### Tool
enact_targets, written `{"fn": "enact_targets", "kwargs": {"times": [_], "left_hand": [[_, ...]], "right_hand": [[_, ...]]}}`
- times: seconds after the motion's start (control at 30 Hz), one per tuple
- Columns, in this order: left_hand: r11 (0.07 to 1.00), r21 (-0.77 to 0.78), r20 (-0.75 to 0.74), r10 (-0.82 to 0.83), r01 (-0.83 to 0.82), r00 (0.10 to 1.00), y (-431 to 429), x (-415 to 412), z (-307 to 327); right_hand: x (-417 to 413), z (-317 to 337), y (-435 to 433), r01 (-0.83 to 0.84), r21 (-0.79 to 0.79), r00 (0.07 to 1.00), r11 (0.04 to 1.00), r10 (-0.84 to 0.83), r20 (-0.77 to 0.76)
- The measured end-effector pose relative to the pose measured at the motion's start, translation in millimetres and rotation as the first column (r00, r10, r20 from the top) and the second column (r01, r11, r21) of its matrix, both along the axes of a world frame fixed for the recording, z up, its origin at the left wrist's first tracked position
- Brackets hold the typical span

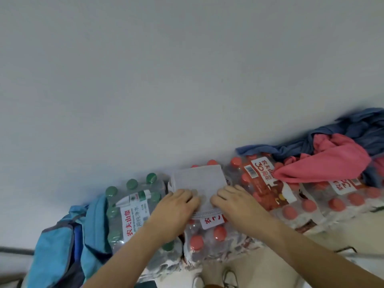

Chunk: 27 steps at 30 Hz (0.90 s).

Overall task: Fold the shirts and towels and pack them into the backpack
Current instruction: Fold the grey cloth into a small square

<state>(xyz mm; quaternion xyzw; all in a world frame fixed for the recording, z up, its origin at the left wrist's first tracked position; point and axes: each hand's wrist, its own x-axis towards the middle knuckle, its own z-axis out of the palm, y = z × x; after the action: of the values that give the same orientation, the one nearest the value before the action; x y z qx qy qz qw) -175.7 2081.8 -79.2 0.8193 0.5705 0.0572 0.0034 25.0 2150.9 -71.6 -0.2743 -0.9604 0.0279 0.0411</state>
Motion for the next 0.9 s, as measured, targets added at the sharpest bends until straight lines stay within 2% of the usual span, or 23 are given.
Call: {"fn": "enact_targets", "kwargs": {"times": [0.13, 0.2, 0.3, 0.43, 0.53, 0.6, 0.63, 0.67, 0.73, 0.8, 0.9], "left_hand": [[0.995, -0.097, 0.173, 0.053, -0.037, 0.983, -19, 3, -13], [0.995, -0.096, 0.185, 0.054, -0.037, 0.981, -25, 1, -10], [0.996, -0.083, 0.191, 0.051, -0.035, 0.98, -30, -1, -9], [0.992, -0.103, 0.29, 0.098, -0.071, 0.952, -33, -5, -10], [0.97, -0.193, 0.466, 0.226, -0.152, 0.855, -36, -6, -13], [0.945, -0.25, 0.532, 0.317, -0.211, 0.786, -39, -6, -16], [0.941, -0.24, 0.53, 0.333, -0.239, 0.78, -41, -4, -19], [0.943, -0.204, 0.511, 0.332, -0.263, 0.793, -43, -2, -20], [0.955, -0.116, 0.429, 0.297, -0.274, 0.853, -50, 3, -23], [0.97, -0.069, 0.317, 0.242, -0.232, 0.917, -58, 9, -28], [0.973, -0.106, 0.211, 0.224, -0.205, 0.952, -66, 16, -27]], "right_hand": [[15, -20, -9, 0.075, -0.184, 0.996, 0.98, -0.082, -0.028], [19, -19, -6, 0.106, -0.315, 0.993, 0.943, -0.118, -0.019], [26, -20, -6, 0.119, -0.506, 0.978, 0.855, -0.19, -0.09], [30, -26, -10, 0.172, -0.58, 0.929, 0.796, -0.327, -0.174], [28, -31, -12, 0.182, -0.533, 0.927, 0.826, -0.326, -0.189], [26, -34, -16, 0.144, -0.37, 0.959, 0.918, -0.222, -0.177], [25, -34, -20, 0.117, -0.263, 0.975, 0.958, -0.161, -0.156], [25, -35, -24, 0.087, -0.171, 0.984, 0.981, -0.111, -0.138], [27, -36, -33, 0.043, -0.105, 0.99, 0.994, -0.056, -0.129], [29, -38, -39, 0.03, -0.122, 0.992, 0.992, -0.044, -0.117], [32, -39, -39, 0.029, -0.135, 0.99, 0.99, -0.047, -0.134]]}}
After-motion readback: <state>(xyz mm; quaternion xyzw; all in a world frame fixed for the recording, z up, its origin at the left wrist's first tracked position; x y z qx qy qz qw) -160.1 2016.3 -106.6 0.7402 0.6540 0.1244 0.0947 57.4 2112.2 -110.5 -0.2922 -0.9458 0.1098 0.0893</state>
